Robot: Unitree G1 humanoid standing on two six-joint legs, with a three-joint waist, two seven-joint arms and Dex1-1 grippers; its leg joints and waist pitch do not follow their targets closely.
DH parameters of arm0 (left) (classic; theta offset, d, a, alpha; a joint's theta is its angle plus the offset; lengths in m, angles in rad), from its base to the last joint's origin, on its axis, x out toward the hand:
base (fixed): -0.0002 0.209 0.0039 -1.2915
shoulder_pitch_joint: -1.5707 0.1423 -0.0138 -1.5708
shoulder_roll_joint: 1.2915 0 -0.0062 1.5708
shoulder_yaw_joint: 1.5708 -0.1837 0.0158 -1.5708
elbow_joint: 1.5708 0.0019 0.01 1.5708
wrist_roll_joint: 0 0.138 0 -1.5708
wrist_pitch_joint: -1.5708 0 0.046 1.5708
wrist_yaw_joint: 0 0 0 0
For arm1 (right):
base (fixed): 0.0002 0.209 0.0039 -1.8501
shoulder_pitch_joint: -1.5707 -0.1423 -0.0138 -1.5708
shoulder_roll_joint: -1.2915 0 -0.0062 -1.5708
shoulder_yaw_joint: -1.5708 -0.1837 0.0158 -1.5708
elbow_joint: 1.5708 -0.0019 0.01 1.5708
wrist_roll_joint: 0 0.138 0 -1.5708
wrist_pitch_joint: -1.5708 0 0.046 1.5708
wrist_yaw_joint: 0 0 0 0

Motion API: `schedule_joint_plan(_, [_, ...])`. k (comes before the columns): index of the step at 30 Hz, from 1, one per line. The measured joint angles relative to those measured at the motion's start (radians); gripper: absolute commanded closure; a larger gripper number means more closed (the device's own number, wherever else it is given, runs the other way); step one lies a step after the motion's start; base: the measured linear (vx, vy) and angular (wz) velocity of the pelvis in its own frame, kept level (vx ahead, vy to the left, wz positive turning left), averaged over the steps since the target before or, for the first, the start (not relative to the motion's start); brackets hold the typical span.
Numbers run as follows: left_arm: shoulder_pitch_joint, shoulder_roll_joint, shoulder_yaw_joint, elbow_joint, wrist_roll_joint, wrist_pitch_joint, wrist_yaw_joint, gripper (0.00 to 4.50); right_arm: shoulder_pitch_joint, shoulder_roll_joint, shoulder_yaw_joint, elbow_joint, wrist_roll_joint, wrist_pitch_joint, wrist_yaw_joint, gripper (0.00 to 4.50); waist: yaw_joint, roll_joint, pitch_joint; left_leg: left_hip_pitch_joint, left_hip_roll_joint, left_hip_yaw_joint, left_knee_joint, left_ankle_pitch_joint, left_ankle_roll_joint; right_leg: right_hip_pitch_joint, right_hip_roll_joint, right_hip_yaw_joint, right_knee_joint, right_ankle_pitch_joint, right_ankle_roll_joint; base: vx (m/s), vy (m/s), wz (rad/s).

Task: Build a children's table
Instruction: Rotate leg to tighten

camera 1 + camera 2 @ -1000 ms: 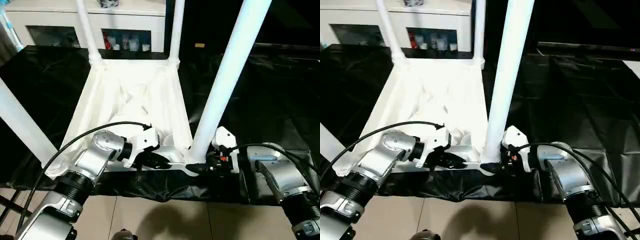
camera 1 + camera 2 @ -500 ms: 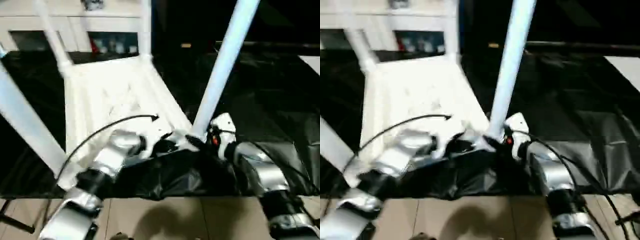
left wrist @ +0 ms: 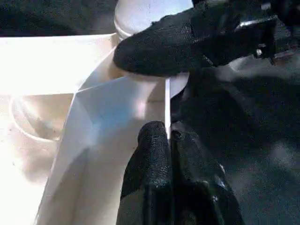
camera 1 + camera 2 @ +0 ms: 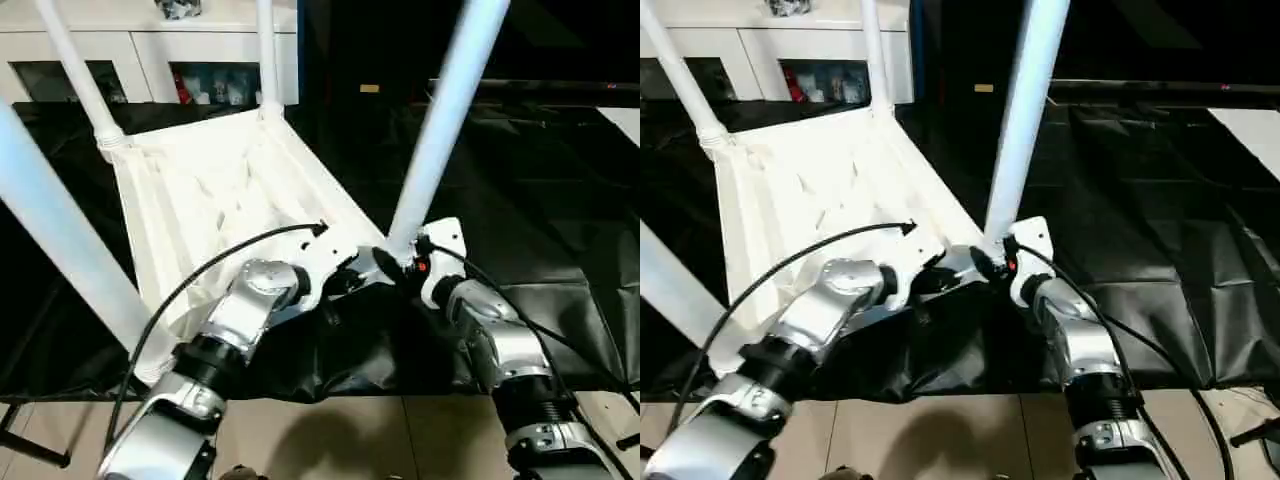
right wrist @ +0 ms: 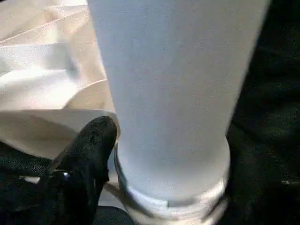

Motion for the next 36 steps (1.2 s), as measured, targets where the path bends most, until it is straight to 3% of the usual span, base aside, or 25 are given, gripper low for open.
schedule_joint_plan(5, [0.007,0.050,-0.011,-0.012,-0.025,-0.031,-0.114,4.50,0.027,-0.108,0.077,-0.046,-0.003,-0.026,0.185,0.64,0.014,0.000,0.000,-0.001,0.000,0.000,0.001,0.000,0.000,0.000,0.000,0.000,-0.001,0.000,0.000,0.000,0.000,0.00])
schedule_joint_plan(15, [0.048,0.150,-0.031,-0.061,-0.082,-0.070,-0.342,4.50,0.079,-0.260,0.159,-0.128,0.024,-0.045,0.521,0.64,0.029,0.000,0.000,-0.001,0.000,0.000,0.002,0.000,0.000,0.001,0.000,0.000,-0.001,0.000,0.000,0.000,0.000,0.00])
schedule_joint_plan(21, [0.057,0.178,-0.039,-0.079,-0.100,-0.067,-0.405,4.50,0.084,-0.276,0.170,-0.137,0.051,-0.040,0.594,0.92,0.029,-0.001,0.001,-0.001,0.000,0.000,0.002,0.000,0.000,0.001,0.000,0.000,-0.001,0.000,0.000,0.000,0.000,0.00])
schedule_joint_plan(27, [0.065,0.192,-0.046,-0.094,-0.111,-0.062,-0.438,4.50,0.088,-0.288,0.180,-0.145,0.052,-0.042,0.634,1.56,0.036,-0.001,0.001,-0.002,0.000,0.000,0.002,0.000,0.001,0.001,0.000,0.000,-0.001,0.000,0.000,0.000,0.000,0.00])
schedule_joint_plan(34, [0.068,0.193,-0.044,-0.098,-0.113,-0.050,-0.437,4.50,0.090,-0.272,0.177,-0.145,0.053,-0.044,0.625,1.77,0.034,-0.001,0.000,-0.001,0.000,0.000,0.002,0.000,0.001,0.001,0.000,0.000,0.000,0.000,0.000,0.000,0.000,0.00])
schedule_joint_plan(36, [0.066,0.182,-0.031,-0.093,-0.108,-0.033,-0.402,4.50,0.093,-0.241,0.152,-0.131,0.051,-0.040,0.575,1.77,0.031,-0.002,0.000,0.000,0.000,0.000,0.002,0.000,0.001,0.002,0.000,0.000,0.000,0.000,0.000,0.000,0.000,0.00])
